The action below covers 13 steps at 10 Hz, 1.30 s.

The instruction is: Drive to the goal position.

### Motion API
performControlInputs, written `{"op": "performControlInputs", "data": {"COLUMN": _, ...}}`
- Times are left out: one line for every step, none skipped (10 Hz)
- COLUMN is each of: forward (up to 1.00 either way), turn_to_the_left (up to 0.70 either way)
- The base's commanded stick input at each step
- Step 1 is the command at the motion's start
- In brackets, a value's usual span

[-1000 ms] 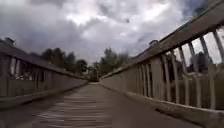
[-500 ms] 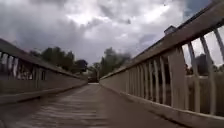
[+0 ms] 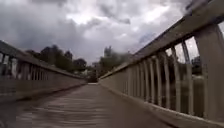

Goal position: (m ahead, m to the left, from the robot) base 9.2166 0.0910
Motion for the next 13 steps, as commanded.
{"op": "performControlInputs", "data": {"forward": 0.6, "turn_to_the_left": 0.04}}
{"op": "performControlInputs", "data": {"forward": 0.39, "turn_to_the_left": 0.03}}
{"op": "performControlInputs", "data": {"forward": 0.3, "turn_to_the_left": 0.07}}
{"op": "performControlInputs", "data": {"forward": 0.31, "turn_to_the_left": 0.15}}
{"op": "performControlInputs", "data": {"forward": 0.5, "turn_to_the_left": 0.22}}
{"op": "performControlInputs", "data": {"forward": 0.69, "turn_to_the_left": 0.28}}
{"op": "performControlInputs", "data": {"forward": 0.85, "turn_to_the_left": 0.34}}
{"op": "performControlInputs", "data": {"forward": 0.85, "turn_to_the_left": 0.34}}
{"op": "performControlInputs", "data": {"forward": 0.85, "turn_to_the_left": 0.31}}
{"op": "performControlInputs", "data": {"forward": 0.85, "turn_to_the_left": 0.21}}
{"op": "performControlInputs", "data": {"forward": 0.85, "turn_to_the_left": 0.11}}
{"op": "performControlInputs", "data": {"forward": 0.85, "turn_to_the_left": 0.0}}
{"op": "performControlInputs", "data": {"forward": 0.85, "turn_to_the_left": 0.0}}
